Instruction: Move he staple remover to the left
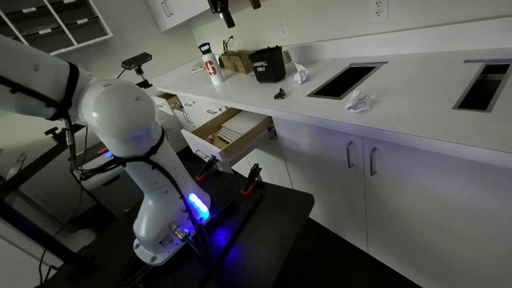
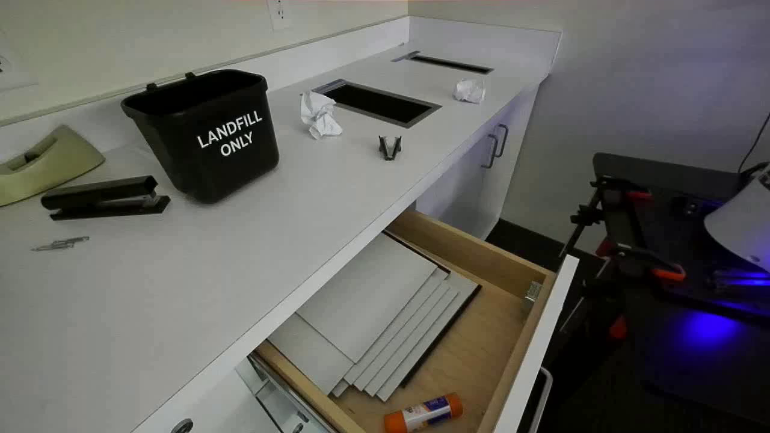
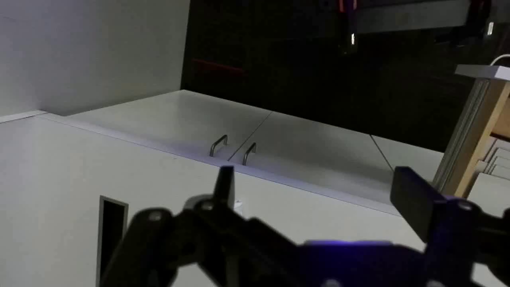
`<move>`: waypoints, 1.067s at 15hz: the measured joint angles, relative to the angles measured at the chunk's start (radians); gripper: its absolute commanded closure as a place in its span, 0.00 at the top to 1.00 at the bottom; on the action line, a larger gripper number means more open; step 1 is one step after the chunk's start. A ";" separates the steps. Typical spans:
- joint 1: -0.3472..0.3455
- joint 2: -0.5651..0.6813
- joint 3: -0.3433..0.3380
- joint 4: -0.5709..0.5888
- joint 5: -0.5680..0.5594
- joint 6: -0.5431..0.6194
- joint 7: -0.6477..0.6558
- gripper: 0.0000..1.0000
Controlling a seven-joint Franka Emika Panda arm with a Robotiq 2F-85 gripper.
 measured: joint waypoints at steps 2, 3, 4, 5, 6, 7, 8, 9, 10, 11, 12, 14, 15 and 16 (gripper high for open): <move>0.000 0.000 0.000 0.000 0.000 0.000 0.000 1.00; 0.000 0.000 0.000 0.000 0.000 0.000 0.000 1.00; 0.000 0.000 0.000 0.000 0.000 0.000 0.000 1.00; 0.000 0.000 0.000 0.000 0.000 0.000 0.000 1.00; 0.000 0.000 0.000 0.000 0.000 0.000 0.000 1.00; 0.001 0.000 0.000 0.000 0.000 0.000 0.000 1.00; 0.004 0.000 -0.001 0.000 0.000 0.000 0.000 1.00; 0.007 0.001 -0.001 0.000 0.001 0.001 0.000 1.00; 0.017 0.003 -0.001 0.000 0.003 0.002 0.000 1.00; 0.032 0.006 0.001 0.000 0.008 0.004 0.000 1.00; 0.051 0.011 0.007 -0.001 0.015 0.009 0.001 1.00; 0.095 0.026 0.022 -0.005 0.037 0.029 0.003 1.00; 0.118 0.037 0.032 -0.008 0.055 0.042 0.004 1.00; 0.138 0.049 0.043 -0.013 0.074 0.057 0.005 1.00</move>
